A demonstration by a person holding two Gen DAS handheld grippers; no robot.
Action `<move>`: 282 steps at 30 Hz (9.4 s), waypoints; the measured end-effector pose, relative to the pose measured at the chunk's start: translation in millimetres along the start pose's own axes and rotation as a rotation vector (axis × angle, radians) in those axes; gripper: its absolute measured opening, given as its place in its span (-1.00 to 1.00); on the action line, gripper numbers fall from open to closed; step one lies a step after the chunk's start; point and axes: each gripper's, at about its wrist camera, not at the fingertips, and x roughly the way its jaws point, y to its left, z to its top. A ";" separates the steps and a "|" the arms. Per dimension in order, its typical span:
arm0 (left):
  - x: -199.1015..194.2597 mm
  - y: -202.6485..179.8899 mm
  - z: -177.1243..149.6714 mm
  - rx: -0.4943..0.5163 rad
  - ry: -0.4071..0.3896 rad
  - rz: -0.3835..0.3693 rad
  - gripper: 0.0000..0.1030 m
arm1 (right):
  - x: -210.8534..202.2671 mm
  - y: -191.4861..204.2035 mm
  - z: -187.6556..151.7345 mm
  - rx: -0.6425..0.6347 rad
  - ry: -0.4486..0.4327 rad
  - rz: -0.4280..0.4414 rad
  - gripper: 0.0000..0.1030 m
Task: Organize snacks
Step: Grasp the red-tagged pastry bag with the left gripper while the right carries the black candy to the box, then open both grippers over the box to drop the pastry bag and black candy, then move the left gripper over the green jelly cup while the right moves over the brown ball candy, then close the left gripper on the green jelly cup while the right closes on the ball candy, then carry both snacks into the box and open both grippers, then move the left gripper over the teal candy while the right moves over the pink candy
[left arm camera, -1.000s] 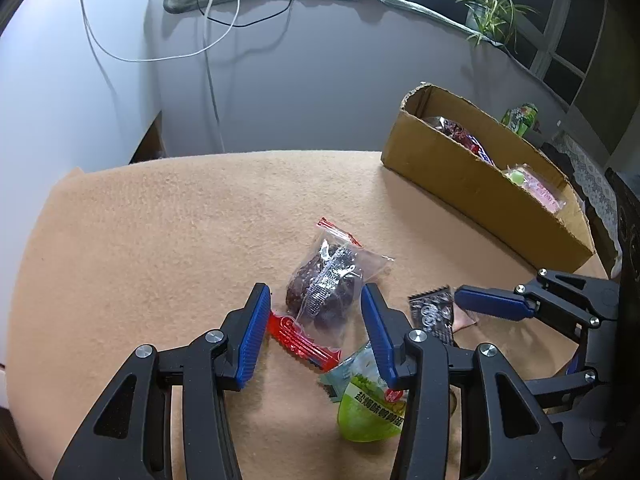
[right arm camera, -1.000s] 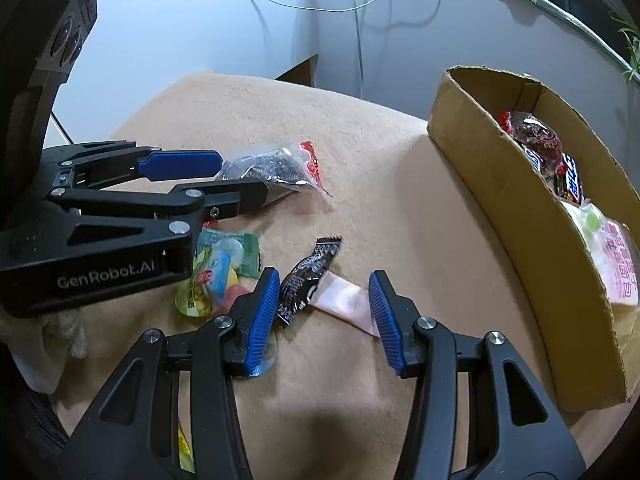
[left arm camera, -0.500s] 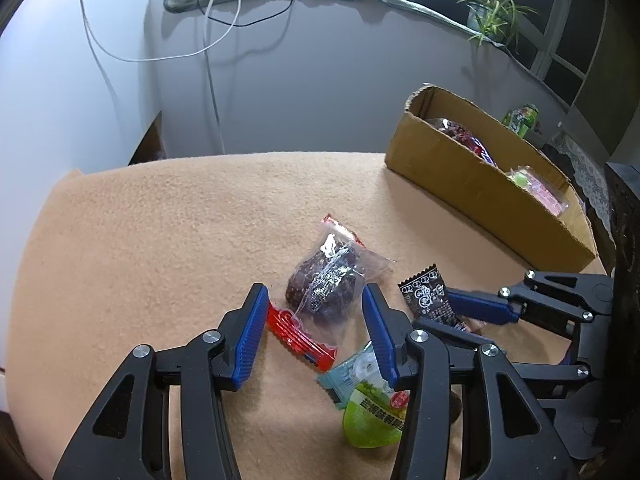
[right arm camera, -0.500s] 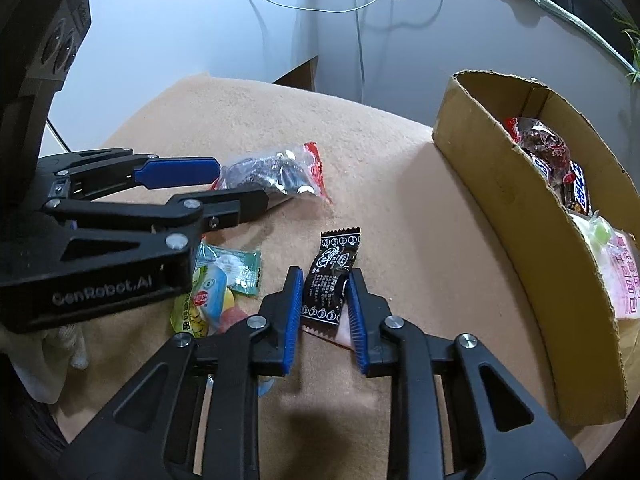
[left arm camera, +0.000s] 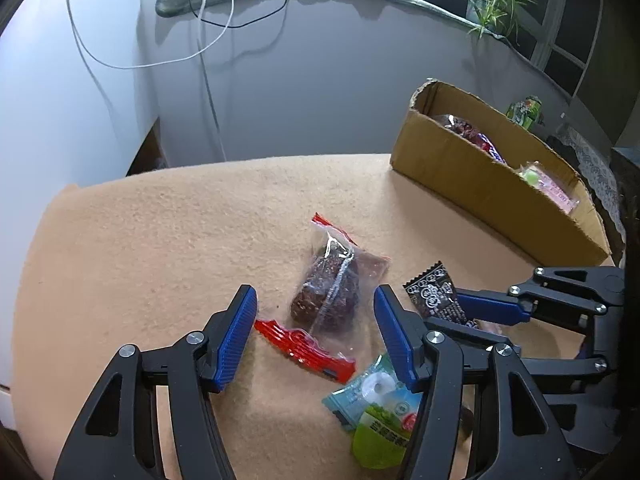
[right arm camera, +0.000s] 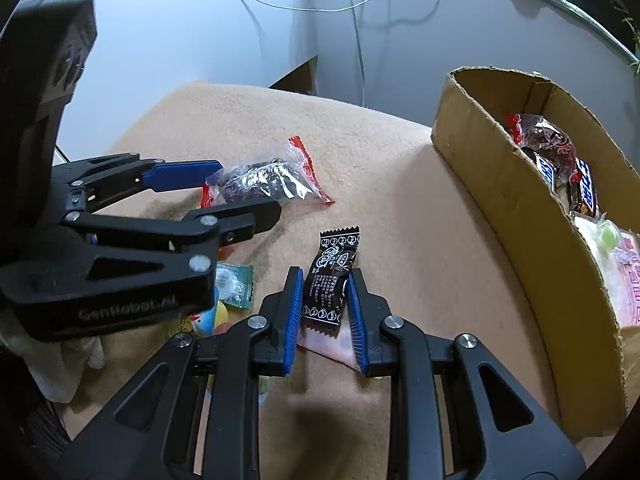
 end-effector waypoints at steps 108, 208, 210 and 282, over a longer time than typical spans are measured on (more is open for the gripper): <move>-90.3 -77.7 30.9 0.106 -0.241 -0.057 0.07 | -165.1 -108.3 -52.0 0.182 -0.237 -0.190 0.16; -60.2 -31.2 -21.6 -0.022 -0.097 -0.153 -0.33 | -137.4 -56.3 -41.4 0.048 -0.229 -0.078 -0.51; -61.3 -36.7 -12.9 -0.018 -0.104 -0.168 -0.33 | -143.1 -70.1 -41.0 0.076 -0.249 -0.096 -0.51; -77.2 -7.3 -8.7 -0.079 -0.258 -0.020 -0.10 | -116.1 -36.6 -15.5 0.046 -0.287 -0.009 0.32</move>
